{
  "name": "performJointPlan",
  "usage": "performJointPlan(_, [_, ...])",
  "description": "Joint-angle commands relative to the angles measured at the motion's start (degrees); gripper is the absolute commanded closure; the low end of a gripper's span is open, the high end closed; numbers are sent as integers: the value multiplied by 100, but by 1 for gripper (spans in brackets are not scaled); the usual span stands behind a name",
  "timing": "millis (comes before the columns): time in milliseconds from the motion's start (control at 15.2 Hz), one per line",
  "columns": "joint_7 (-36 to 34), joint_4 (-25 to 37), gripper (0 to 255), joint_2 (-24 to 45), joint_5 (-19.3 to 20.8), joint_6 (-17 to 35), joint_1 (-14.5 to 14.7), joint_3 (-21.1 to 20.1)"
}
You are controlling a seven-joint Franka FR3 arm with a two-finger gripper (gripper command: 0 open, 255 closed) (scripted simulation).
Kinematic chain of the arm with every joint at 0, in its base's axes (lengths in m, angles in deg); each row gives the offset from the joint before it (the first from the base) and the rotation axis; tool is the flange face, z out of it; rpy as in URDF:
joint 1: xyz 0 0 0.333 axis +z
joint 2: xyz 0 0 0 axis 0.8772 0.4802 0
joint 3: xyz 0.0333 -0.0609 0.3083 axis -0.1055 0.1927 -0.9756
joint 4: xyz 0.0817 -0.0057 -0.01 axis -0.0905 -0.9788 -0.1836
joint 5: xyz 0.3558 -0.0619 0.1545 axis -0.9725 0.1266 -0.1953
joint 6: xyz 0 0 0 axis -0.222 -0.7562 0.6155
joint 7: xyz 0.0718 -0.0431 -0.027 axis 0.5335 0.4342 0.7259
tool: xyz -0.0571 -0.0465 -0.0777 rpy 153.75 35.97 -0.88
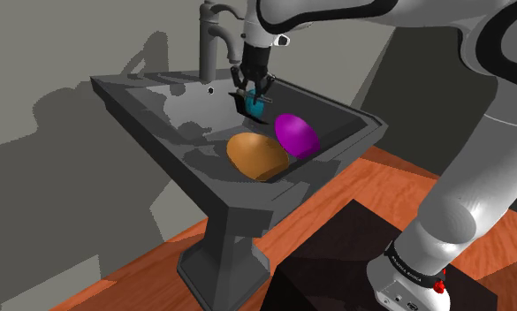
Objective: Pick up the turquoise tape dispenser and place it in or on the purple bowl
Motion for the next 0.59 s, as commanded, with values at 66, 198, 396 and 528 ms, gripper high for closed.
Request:
performJointPlan(66, [265,-466,255,-504,-258,43,-152,72])
performJointPlan(198, [541,-948,255,-986,-493,113,-265,181])
performJointPlan(396, [959,-1598,255,-1672,-792,155,-363,400])
performJointPlan(528, [1231,-1990,255,-2105,-946,147,-397,571])
